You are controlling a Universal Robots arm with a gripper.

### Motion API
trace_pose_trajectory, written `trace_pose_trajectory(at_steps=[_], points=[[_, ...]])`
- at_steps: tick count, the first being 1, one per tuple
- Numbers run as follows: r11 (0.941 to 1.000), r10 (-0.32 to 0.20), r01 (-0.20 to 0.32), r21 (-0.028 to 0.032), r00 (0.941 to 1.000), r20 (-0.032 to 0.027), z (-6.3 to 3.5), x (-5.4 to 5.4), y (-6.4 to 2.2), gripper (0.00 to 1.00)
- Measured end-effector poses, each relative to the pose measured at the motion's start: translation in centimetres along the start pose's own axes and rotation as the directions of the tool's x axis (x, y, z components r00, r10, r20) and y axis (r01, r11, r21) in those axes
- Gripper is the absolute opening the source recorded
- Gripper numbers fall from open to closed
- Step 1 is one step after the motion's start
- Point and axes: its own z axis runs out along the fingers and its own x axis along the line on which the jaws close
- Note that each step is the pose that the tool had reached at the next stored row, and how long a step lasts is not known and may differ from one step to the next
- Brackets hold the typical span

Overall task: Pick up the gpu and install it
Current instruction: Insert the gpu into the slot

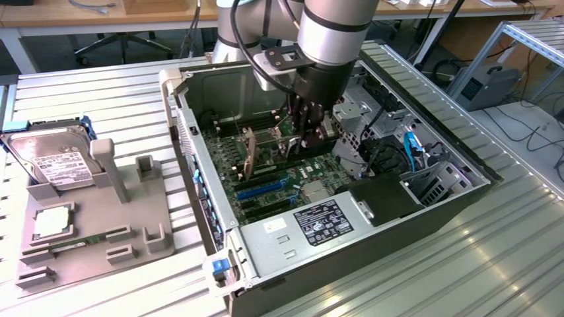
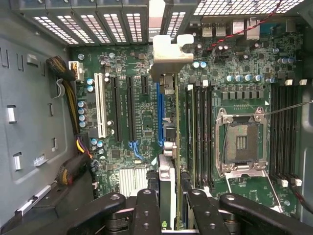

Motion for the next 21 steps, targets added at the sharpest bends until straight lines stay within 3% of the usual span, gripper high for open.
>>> trace_pose_trajectory(at_steps=[21], points=[[1.0, 0.0, 0.0, 0.0, 1.0, 0.0, 0.13, 0.42, 0.32, 0.27]])
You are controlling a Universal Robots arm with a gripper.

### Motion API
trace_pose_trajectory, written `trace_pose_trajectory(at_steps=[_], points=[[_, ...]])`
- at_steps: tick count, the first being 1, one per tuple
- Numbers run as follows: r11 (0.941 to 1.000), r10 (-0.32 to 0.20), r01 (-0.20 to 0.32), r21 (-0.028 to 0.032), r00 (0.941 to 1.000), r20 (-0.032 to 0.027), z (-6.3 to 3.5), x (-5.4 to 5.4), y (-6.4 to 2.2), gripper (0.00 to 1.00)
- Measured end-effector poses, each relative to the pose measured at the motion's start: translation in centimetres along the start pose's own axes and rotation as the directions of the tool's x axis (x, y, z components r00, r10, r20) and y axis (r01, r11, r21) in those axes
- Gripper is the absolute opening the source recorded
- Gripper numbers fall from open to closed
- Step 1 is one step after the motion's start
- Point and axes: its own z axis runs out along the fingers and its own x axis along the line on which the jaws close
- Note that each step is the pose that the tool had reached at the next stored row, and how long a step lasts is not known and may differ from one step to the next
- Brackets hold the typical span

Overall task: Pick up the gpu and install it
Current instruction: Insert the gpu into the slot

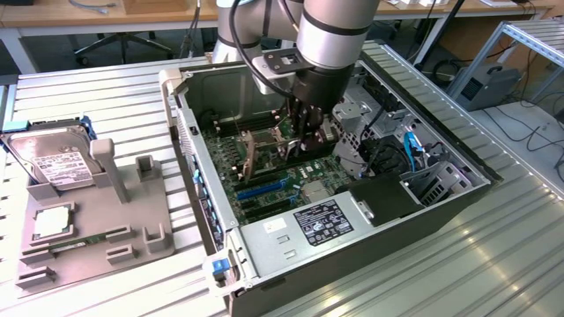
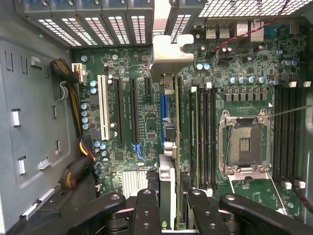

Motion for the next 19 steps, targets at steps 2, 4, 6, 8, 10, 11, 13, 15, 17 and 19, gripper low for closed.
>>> trace_pose_trajectory(at_steps=[2, 4, 6, 8, 10, 11, 13, 15, 17, 19], points=[[1.0, 0.0, 0.0, -0.0001, 1.0, 0.0, 0.01, 0.02, 0.07, 0.27], [1.0, 0.0, 0.0, 0.0, 1.0, 0.0001, 0.02, 0.03, 0.1, 0.27], [1.0, 0.0, 0.0, 0.0, 1.0, 0.0001, 0.03, 0.04, 0.12, 0.27], [1.0, 0.0, 0.0, 0.0, 1.0, 0.0, 0.03, 0.06, 0.15, 0.27], [1.0, 0.0, 0.0, 0.0, 1.0, 0.0, 0.04, 0.07, 0.18, 0.27], [1.0, 0.0, 0.0, 0.0, 1.0, 0.0001, 0.05, 0.08, 0.2, 0.27], [1.0, 0.0, 0.0, -0.0001, 1.0, 0.0001, 0.05, 0.12, 0.24, 0.27], [1.0, 0.0, 0.0, 0.0, 1.0, 0.0001, 0.15, 0.39, 0.66, 0.27], [1.0, 0.0, 0.0, 0.0, 1.0, 0.0, 0.31, 0.62, 0.91, 0.27], [1.0, 0.0, 0.0, -0.0001, 1.0, -0.0001, 0.33, 0.63, 0.92, 0.27]])
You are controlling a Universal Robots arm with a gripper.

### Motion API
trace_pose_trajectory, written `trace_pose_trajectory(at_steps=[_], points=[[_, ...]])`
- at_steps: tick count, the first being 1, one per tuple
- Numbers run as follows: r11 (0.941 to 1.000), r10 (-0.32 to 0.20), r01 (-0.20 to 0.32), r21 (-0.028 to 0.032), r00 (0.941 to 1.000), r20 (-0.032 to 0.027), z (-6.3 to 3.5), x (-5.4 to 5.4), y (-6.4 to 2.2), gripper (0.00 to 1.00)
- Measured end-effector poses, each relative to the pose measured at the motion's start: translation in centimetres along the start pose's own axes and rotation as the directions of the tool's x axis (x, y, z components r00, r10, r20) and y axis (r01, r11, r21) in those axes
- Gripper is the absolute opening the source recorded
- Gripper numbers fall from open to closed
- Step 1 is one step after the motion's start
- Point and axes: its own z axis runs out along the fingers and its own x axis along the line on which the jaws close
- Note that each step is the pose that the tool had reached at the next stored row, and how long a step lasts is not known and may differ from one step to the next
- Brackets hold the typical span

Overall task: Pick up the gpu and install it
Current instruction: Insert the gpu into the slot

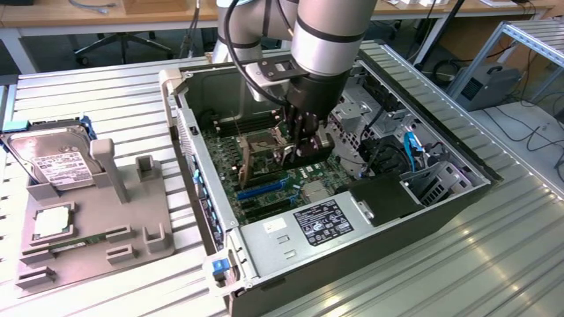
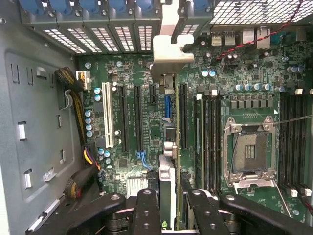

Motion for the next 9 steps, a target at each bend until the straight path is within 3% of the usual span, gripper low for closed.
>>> trace_pose_trajectory(at_steps=[9], points=[[1.0, 0.0, 0.0, 0.0001, 1.0, 0.0002, 0.17, 0.01, 0.23, 0.27]])
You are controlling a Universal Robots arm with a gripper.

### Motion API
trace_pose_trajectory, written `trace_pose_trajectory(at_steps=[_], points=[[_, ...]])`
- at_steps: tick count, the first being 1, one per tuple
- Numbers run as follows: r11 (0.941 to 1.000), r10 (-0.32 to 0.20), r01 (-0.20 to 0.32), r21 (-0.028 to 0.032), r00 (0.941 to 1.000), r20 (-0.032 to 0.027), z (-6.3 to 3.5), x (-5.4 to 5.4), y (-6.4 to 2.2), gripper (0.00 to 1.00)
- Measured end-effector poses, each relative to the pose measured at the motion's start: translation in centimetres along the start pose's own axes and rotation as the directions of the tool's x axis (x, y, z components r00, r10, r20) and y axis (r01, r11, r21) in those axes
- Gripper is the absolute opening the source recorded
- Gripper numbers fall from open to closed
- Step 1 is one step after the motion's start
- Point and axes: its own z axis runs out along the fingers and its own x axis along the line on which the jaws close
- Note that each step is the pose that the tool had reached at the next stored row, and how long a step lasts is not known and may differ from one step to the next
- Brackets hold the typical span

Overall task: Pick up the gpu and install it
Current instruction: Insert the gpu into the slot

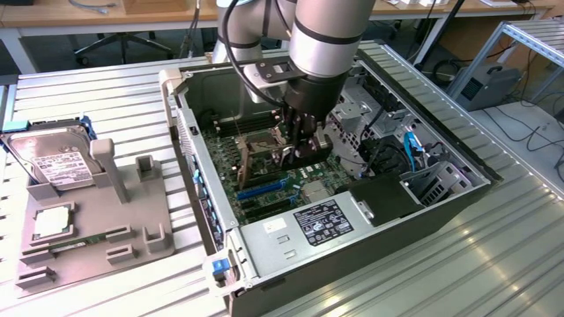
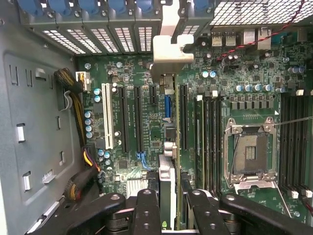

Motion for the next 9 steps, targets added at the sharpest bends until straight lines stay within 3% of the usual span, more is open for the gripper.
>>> trace_pose_trajectory(at_steps=[9], points=[[1.0, 0.0, 0.0, 0.0, 1.0, 0.0, 0.04, 0.03, 0.61, 0.27]])
